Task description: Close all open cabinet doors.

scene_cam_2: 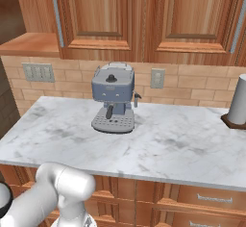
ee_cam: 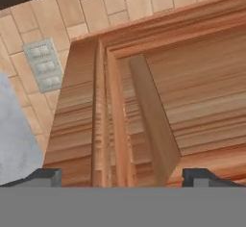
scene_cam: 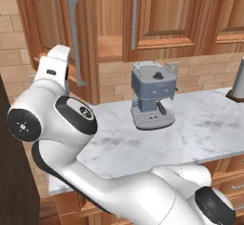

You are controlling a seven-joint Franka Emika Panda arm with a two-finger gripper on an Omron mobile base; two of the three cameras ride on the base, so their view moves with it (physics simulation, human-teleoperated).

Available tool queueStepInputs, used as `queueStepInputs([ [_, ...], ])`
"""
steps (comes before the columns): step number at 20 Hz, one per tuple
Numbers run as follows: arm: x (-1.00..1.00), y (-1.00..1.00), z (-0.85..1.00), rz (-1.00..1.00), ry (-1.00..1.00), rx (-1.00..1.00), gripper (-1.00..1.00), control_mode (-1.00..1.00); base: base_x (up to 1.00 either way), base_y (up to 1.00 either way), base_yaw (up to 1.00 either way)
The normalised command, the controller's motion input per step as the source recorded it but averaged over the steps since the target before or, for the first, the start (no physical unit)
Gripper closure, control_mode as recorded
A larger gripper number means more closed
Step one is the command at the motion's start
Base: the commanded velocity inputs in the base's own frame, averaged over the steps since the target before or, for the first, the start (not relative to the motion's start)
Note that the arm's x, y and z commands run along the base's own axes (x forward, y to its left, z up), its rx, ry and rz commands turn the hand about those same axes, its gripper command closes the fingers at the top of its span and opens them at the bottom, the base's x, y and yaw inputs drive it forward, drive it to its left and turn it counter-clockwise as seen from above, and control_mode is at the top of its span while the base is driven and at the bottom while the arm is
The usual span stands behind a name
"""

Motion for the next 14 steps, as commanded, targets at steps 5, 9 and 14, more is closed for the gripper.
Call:
queueStepInputs([
  [5,0.39,-0.32,0.00,-0.07,0.07,-0.06,-1.00,-1.00,0.00,0.00,0.00],
  [9,0.49,-0.51,0.00,-0.02,0.08,-0.02,-1.00,-1.00,0.00,0.00,0.00],
  [14,0.60,-0.58,0.00,0.00,0.07,0.00,-1.00,-1.00,0.00,0.00,0.00],
])
